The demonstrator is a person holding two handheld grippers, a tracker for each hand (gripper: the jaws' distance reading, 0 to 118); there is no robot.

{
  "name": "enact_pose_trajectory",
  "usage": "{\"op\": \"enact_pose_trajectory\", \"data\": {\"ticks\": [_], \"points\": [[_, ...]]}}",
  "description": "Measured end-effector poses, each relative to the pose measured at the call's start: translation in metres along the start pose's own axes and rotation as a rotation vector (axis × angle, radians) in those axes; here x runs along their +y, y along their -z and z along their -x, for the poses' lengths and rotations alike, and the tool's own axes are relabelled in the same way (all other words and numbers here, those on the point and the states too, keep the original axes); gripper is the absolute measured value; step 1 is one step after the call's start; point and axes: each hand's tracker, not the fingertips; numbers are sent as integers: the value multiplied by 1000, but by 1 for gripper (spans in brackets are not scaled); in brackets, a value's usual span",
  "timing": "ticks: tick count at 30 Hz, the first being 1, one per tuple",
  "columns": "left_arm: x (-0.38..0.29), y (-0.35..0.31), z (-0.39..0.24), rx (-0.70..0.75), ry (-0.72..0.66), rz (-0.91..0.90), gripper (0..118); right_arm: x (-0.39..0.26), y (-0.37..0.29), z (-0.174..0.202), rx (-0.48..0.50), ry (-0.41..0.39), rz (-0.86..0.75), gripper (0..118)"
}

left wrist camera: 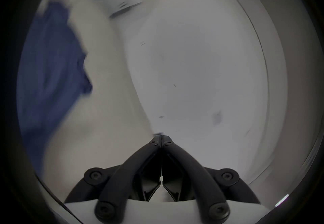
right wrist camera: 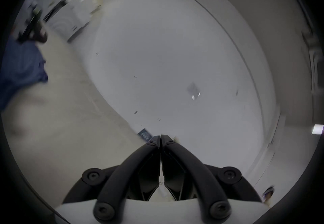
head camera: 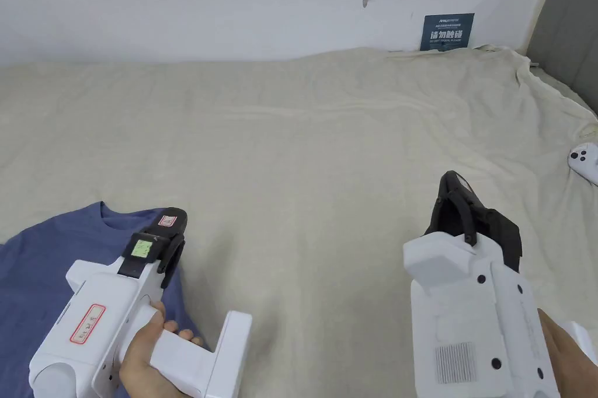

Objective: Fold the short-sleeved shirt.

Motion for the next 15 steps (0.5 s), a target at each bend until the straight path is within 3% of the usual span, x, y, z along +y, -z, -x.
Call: {"op": "enact_pose_trajectory", "data": {"ticks": [1,3,11,13,15], "points": [[1,-2,5,7,-48,-15,0,-2,-1,-1,3,-15,-8,0],[-5,-3,-2,38,19,-29,0,-3,0,-6,43,89,37,0],[-69,8,-75,246,1282,-24,0,-26,20,-42,204,760,257,0],[-88,8,-75,265,1477,-65,0,-32,21,-43,237,867,267,0],[-99,9,-69,310,1654,-95,0,-36,23,-44,246,905,282,0]]}}
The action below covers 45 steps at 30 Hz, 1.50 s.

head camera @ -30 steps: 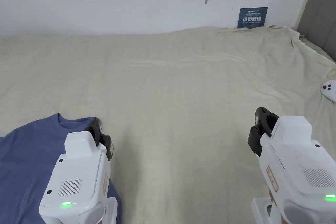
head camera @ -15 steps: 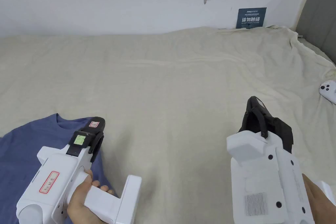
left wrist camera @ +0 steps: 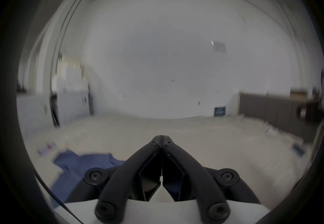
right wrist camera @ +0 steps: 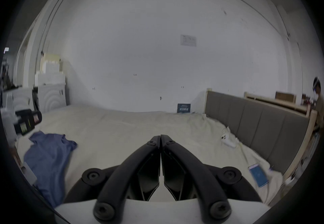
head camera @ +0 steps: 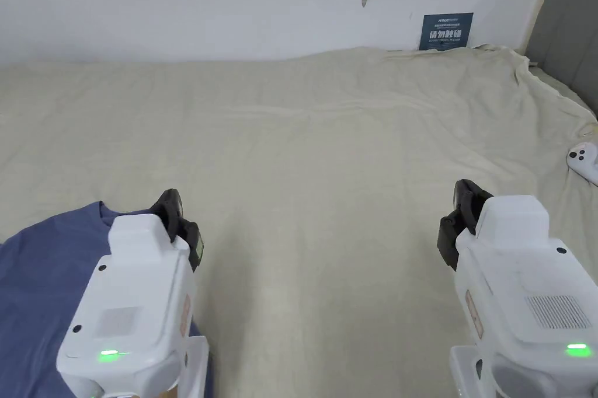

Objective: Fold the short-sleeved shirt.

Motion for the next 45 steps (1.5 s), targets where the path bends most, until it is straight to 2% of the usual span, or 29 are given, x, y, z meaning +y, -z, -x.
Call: {"op": "enact_pose_trajectory", "data": {"ticks": [1,3,15,45], "points": [[-4,-1,-5,11,62,-11,0,-1,0,-2,4,6,-1,0],[-8,-2,-9,-21,81,-12,0,-2,0,1,-1,0,1,0],[-11,0,1,-17,8,16,0,-1,-2,2,2,-13,0,0],[-6,-2,2,-23,-6,6,0,1,-4,-3,4,-23,-2,0]]}}
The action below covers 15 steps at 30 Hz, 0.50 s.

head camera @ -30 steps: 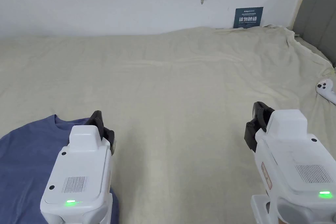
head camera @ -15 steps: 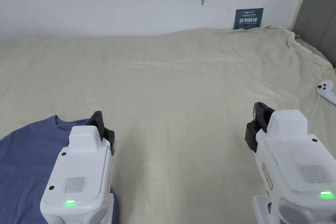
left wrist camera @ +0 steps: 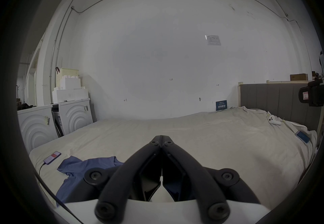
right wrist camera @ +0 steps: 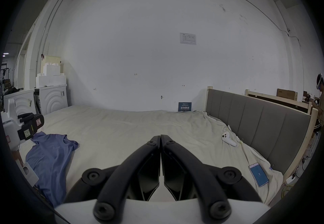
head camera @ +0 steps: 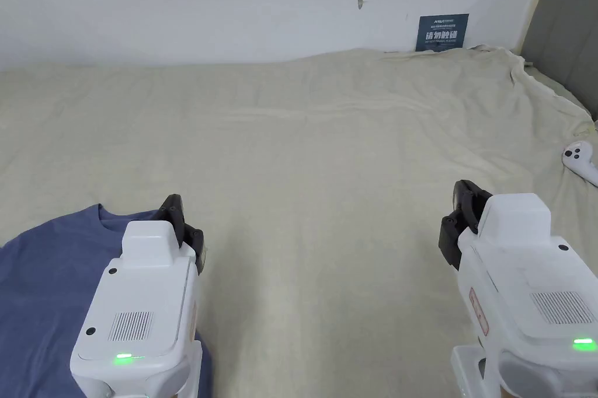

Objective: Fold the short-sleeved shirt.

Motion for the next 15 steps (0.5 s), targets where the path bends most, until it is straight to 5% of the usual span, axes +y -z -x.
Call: {"op": "enact_pose_trajectory", "data": {"ticks": [15], "points": [[9,-4,46,86,-14,-18,0,18,18,42,82,-37,-32,0]]}}
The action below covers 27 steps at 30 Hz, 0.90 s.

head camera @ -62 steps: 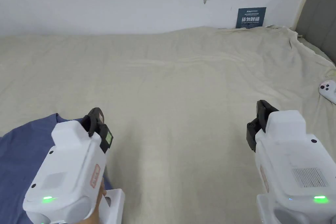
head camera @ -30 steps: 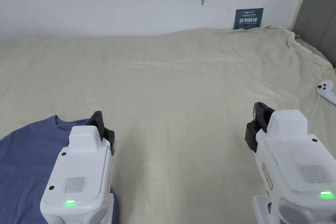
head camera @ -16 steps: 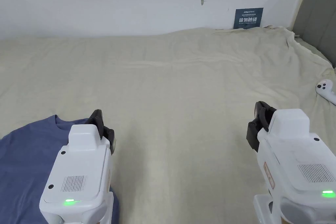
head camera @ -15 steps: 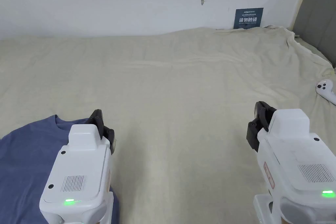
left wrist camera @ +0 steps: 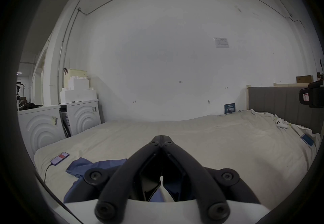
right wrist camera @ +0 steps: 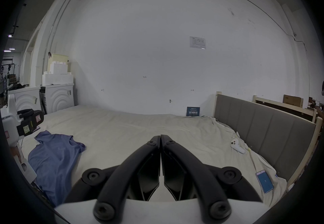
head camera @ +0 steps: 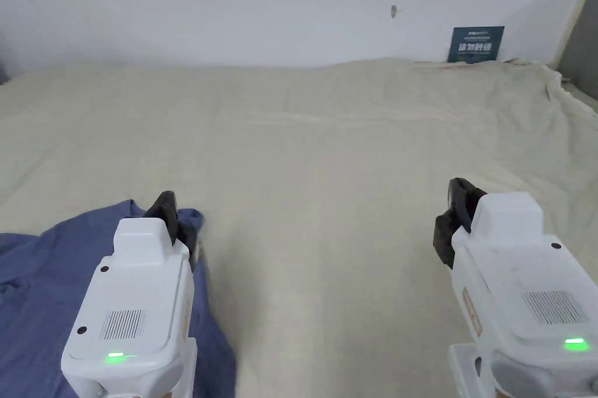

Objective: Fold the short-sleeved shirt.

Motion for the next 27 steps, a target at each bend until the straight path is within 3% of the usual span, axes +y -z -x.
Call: {"op": "enact_pose_trajectory", "data": {"ticks": [19,27], "points": [[2,-69,176,411,15,17,0,30,21,180,396,-8,-37,0],[-7,-110,220,529,17,51,0,27,14,229,519,-28,-32,0]]}}
